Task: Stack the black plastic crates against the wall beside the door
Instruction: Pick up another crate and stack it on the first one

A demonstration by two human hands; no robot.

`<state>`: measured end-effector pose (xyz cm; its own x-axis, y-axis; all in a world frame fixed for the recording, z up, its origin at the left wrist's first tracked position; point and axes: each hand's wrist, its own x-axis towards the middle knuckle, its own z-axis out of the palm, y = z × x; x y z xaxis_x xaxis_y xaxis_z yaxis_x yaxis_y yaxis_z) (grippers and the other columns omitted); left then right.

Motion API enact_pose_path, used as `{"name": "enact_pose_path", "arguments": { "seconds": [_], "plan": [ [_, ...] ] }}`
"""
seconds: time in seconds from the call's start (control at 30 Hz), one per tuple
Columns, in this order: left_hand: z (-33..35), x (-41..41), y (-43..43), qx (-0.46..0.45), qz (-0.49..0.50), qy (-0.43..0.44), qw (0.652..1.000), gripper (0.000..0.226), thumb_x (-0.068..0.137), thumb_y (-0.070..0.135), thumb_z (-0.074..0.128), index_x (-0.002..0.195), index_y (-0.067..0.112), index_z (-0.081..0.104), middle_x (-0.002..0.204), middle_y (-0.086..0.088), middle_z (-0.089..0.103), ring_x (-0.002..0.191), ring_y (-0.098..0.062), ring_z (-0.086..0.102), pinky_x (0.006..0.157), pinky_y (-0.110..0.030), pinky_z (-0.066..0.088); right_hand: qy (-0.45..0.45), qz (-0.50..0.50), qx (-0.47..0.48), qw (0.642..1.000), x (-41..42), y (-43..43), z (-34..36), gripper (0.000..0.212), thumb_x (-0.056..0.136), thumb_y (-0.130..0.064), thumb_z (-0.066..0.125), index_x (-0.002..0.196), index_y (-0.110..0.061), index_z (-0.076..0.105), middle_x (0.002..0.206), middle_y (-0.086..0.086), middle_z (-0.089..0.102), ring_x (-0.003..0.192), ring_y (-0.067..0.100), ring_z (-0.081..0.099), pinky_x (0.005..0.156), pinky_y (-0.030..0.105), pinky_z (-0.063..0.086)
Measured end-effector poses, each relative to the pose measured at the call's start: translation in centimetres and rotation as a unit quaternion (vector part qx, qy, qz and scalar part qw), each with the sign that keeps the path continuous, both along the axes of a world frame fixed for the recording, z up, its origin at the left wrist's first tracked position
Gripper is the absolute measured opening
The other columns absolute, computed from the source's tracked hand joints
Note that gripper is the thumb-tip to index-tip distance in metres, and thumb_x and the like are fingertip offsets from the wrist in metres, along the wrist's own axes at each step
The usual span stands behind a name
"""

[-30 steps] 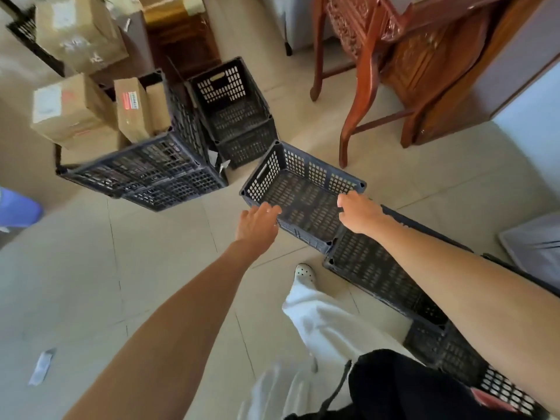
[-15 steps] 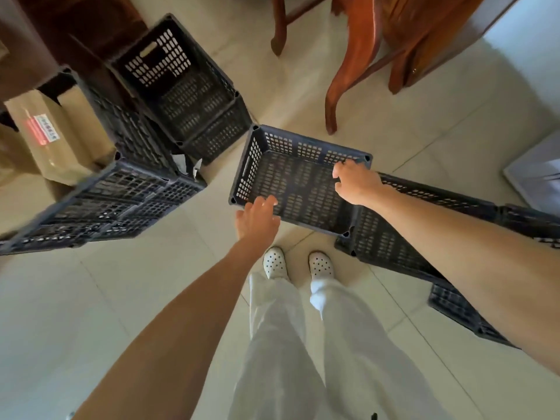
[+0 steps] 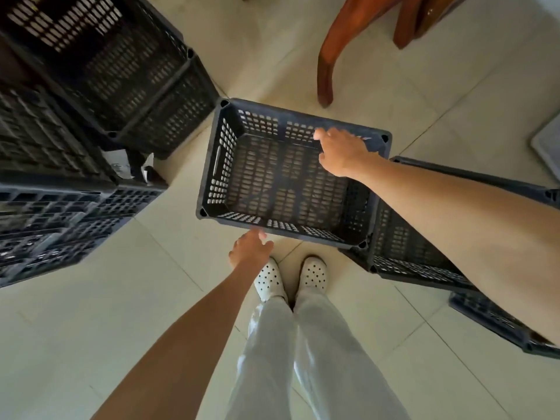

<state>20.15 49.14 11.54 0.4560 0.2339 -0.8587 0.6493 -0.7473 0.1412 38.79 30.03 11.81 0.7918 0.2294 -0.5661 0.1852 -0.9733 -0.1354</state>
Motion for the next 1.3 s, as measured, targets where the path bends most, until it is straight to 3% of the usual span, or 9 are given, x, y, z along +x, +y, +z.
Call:
{"name": "enact_pose_path", "arguments": {
  "seconds": [0.23,0.33,0.47,0.53,0.77,0.87,1.0,1.17,1.3],
  "plan": [
    [-9.5,0.7,-1.2,-0.059,0.235,0.080,0.967,0.062,0.094,0.044,0.062,0.143,0.008,0.048,0.146,-0.013,0.050,0.135,-0.032,0.046,0.112,-0.042,0.038,-0.025,0.008,-0.004,1.000,4.3,0.5,-9.6,0.059,0.095,-0.025,0.051,0.148,-0.014,0.026,0.147,0.012,0.038,0.132,0.036,0.038,0.100,0.052,0.039],
    [-11.9,2.2,-2.1,-0.121,0.437,0.078,0.888,0.064,0.095,0.039,0.063,0.144,0.004,0.044,0.144,-0.017,0.051,0.132,-0.035,0.049,0.111,-0.045,0.040,-0.043,-0.006,-0.012,0.999,6.2,0.5,-12.7,0.063,0.095,-0.026,0.051,0.149,-0.011,0.023,0.151,0.014,0.031,0.134,0.037,0.035,0.103,0.052,0.037],
    [-12.8,3.1,-3.7,-0.161,0.630,0.103,0.752,0.070,0.092,0.037,0.068,0.148,0.013,0.034,0.141,-0.014,0.052,0.123,-0.032,0.056,0.088,-0.036,0.049,-0.012,-0.042,-0.014,0.999,8.2,0.7,-15.3,0.061,0.094,-0.031,0.052,0.145,-0.008,0.027,0.146,0.017,0.037,0.132,0.039,0.038,0.103,0.050,0.036],
    [-13.5,3.1,-3.8,-0.139,0.618,0.103,0.767,0.081,0.090,0.037,0.070,0.151,0.008,0.027,0.136,-0.016,0.054,0.121,-0.033,0.058,0.097,-0.038,0.051,0.015,-0.063,-0.009,0.998,9.0,1.0,-15.9,0.057,0.094,-0.033,0.052,0.141,-0.008,0.032,0.142,0.019,0.041,0.128,0.040,0.043,0.101,0.049,0.039],
    [-13.7,1.9,-3.5,-0.111,0.585,0.071,0.800,0.071,0.082,0.032,0.079,0.136,0.005,0.041,0.098,-0.011,0.058,0.073,-0.019,0.061,0.084,-0.033,0.060,0.034,-0.094,-0.028,0.995,10.0,2.0,-14.7,0.051,0.094,-0.022,0.051,0.139,-0.004,0.037,0.141,0.020,0.042,0.125,0.040,0.047,0.098,0.044,0.042],
    [-12.1,1.6,-2.2,-0.099,0.582,0.056,0.805,0.073,0.079,0.028,0.082,0.135,0.003,0.043,0.117,-0.019,0.061,0.093,-0.027,0.068,0.068,-0.029,0.058,0.025,-0.084,-0.020,0.996,9.8,2.1,-12.8,0.050,0.095,-0.022,0.050,0.138,-0.002,0.038,0.139,0.022,0.044,0.123,0.040,0.049,0.095,0.043,0.044],
    [-8.9,1.4,-0.5,-0.080,0.575,0.032,0.814,0.078,0.077,0.029,0.084,0.137,0.006,0.040,0.129,-0.020,0.057,0.117,-0.033,0.062,0.090,-0.033,0.056,0.018,-0.077,-0.019,0.997,9.1,2.7,-8.5,0.048,0.096,-0.024,0.049,0.137,-0.001,0.040,0.136,0.021,0.048,0.120,0.038,0.052,0.093,0.041,0.046],
    [-2.4,0.6,0.3,-0.076,0.544,0.038,0.835,0.075,0.079,0.037,0.081,0.136,0.007,0.042,0.122,-0.020,0.063,0.088,-0.026,0.066,0.061,-0.023,0.050,0.024,-0.088,-0.014,0.996,7.7,2.3,-1.0,0.048,0.096,-0.020,0.049,0.140,-0.001,0.040,0.137,0.021,0.048,0.120,0.039,0.052,0.094,0.042,0.047],
    [3.9,-0.4,0.7,-0.097,0.522,0.027,0.847,0.069,0.083,0.035,0.078,0.136,0.008,0.044,0.120,-0.018,0.065,0.082,-0.026,0.066,0.057,-0.027,0.050,0.018,-0.104,-0.012,0.994,6.0,1.3,5.8,0.048,0.097,-0.020,0.050,0.140,-0.001,0.041,0.133,0.020,0.051,0.116,0.037,0.056,0.088,0.039,0.047]
  ]
}}
